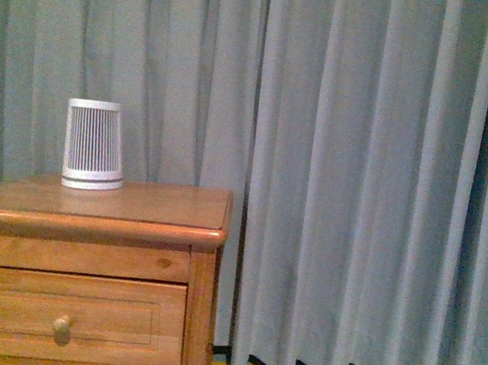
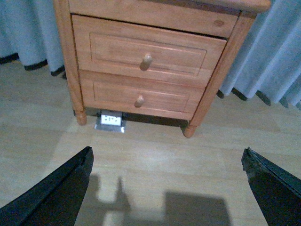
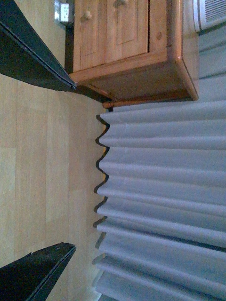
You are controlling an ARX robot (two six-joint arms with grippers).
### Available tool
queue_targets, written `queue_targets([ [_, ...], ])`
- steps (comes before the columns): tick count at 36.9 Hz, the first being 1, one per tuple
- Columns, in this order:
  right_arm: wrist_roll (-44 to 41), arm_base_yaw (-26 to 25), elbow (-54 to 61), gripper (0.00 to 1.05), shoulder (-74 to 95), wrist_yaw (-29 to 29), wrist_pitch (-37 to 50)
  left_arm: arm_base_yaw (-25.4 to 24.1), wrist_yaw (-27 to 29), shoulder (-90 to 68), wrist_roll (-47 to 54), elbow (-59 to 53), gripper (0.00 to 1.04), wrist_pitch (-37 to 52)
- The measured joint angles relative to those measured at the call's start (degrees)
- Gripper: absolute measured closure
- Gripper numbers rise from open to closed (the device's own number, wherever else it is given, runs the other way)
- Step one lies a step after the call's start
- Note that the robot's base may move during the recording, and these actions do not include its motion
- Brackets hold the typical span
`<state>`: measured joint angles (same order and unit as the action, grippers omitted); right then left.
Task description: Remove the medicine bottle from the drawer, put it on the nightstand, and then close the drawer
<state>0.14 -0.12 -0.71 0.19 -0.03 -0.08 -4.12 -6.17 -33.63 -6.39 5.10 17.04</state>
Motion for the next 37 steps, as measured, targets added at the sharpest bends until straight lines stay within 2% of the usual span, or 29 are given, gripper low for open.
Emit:
queue_targets([
  [6, 0.00, 0.00, 0.00, 0.07, 0.00, 0.00, 0.00, 2.21, 3.41, -26.69, 2.89, 7.30, 0.07, 23.89],
  [12, 0.00, 0.00, 0.00, 0.07, 0.00, 0.02, 0.00, 5.51, 6.80, -49.86, 5.25, 18.91, 0.07, 36.06],
  [17, 0.02, 0.00, 0.00, 0.07, 0.00, 0.00, 0.00, 7.48, 9.29, -65.00, 6.21, 29.99, 0.07, 39.23],
  [26, 0.00, 0.00, 0.00, 0.07, 0.00, 0.02, 0.00, 8.63, 9.40, -84.21, 8.63, 47.19, 0.07, 42.27],
  [37, 0.00, 0.00, 0.00, 0.07, 0.00, 0.00, 0.00, 8.59, 8.52, -98.23, 10.51, 61.13, 0.07, 42.21],
])
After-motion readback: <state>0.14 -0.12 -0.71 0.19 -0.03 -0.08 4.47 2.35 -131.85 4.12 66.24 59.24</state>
